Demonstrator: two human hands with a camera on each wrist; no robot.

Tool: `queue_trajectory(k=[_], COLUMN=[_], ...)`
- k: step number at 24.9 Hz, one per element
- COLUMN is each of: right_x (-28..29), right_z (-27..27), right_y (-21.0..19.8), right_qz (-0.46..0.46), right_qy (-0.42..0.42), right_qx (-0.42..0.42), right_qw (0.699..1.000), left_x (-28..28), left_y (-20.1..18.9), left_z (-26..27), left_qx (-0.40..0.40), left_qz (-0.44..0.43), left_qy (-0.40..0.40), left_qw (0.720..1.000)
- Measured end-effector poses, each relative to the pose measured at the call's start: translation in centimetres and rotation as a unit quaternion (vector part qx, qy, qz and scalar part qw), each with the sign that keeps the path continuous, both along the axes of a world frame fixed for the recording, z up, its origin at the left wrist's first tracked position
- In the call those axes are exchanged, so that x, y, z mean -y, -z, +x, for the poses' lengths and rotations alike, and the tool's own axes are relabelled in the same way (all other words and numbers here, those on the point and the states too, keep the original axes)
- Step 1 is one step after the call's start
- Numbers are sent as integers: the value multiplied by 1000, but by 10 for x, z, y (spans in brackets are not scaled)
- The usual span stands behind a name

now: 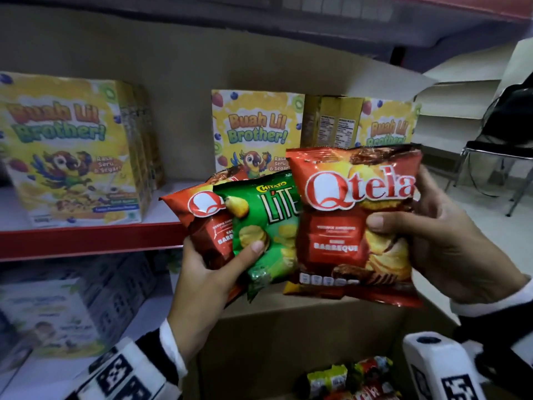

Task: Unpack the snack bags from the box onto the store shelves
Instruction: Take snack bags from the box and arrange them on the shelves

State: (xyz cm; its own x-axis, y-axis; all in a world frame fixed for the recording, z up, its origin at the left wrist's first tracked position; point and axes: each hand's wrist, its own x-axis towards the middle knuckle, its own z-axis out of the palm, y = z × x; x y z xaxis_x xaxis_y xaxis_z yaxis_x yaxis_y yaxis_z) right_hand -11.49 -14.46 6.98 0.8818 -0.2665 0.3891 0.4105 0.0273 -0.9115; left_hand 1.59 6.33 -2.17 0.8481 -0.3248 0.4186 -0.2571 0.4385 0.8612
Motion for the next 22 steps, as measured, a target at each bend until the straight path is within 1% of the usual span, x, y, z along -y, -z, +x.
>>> queue_trajectory(k=[3,5,6,8,10,13,17,20,22], right_x=[12,15,19,20,20,14,4,-3,-5], right_z=[17,26,39,53,65,66,41,10,-8], right_y=[5,8,5,-6,-24,-56,-126,-192,-238], right_qz=[18,5,8,24,48,71,76,53,54], right_qy=[15,34,41,66,83,113,137,142,137], right_qx=[5,18,3,-10,-24,-54,-129,-178,-202], right_qw=[1000,999,999,997,995,990,979,972,968], left_x=[9,13,15,16,17,19,17,14,11], left_y=[-4,-9,-15,-34,-57,-95,-151,-204,-242], left_z=[11,14,21,25,28,23,-3,-27,-43], left_qx=[16,24,13,-4,-27,-75,-157,-222,-242], left_qz=[0,-10,-5,-2,4,23,47,70,81], left_qy=[-35,-61,-77,-115,-136,-147,-139,-113,-88], left_qw=[999,998,997,993,990,986,977,966,963])
